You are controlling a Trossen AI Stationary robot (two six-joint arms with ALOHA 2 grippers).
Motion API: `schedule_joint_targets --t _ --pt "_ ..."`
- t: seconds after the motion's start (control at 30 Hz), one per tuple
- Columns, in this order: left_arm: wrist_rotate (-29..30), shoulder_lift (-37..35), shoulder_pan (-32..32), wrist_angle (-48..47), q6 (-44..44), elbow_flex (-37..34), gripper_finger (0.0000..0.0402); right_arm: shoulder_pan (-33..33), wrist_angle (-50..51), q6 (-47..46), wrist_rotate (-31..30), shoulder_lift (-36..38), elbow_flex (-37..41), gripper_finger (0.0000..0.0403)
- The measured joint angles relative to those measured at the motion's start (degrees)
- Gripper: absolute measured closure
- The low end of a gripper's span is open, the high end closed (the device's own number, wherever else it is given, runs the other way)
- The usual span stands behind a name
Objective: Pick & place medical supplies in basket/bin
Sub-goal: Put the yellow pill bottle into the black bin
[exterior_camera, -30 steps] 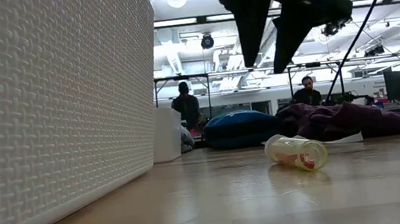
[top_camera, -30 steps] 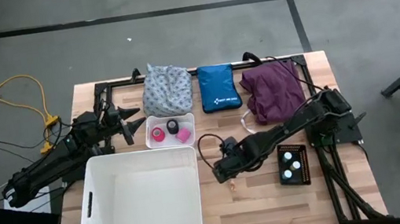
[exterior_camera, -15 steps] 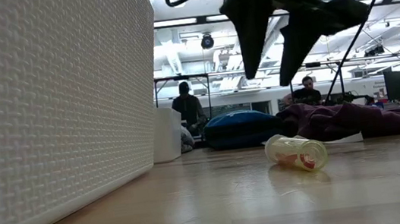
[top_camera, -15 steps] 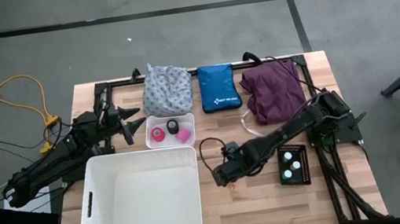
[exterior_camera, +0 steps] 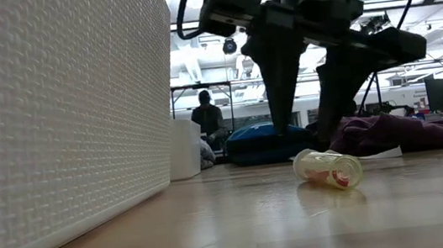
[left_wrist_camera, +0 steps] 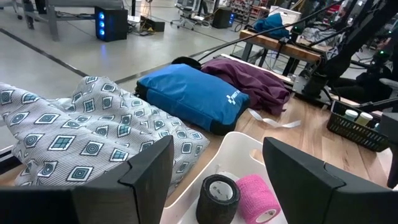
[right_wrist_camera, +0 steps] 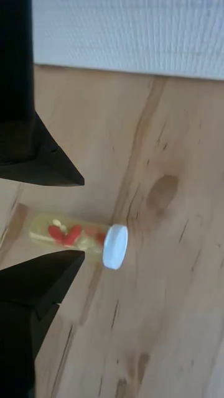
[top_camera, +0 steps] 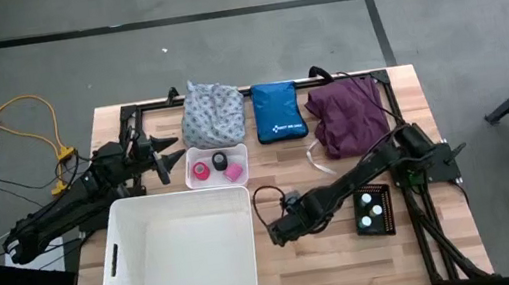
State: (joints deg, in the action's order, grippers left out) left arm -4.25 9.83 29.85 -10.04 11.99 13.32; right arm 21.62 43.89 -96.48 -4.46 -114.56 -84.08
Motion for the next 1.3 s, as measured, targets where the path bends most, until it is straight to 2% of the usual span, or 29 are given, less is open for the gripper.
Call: schedule_joint_targets --t 0.33,1.3 --pt "0.00 0.00 -0.02 0.02 0.00 0.00 0.0161 -0.02 2.05 -2.79 0.25 0.00 -0.02 0.0237" --pt "0.00 0.00 -0.02 0.01 0.00 0.00 0.0161 -3.00 0.86 -2.50 3.30 -2.23 -0.06 0.0237"
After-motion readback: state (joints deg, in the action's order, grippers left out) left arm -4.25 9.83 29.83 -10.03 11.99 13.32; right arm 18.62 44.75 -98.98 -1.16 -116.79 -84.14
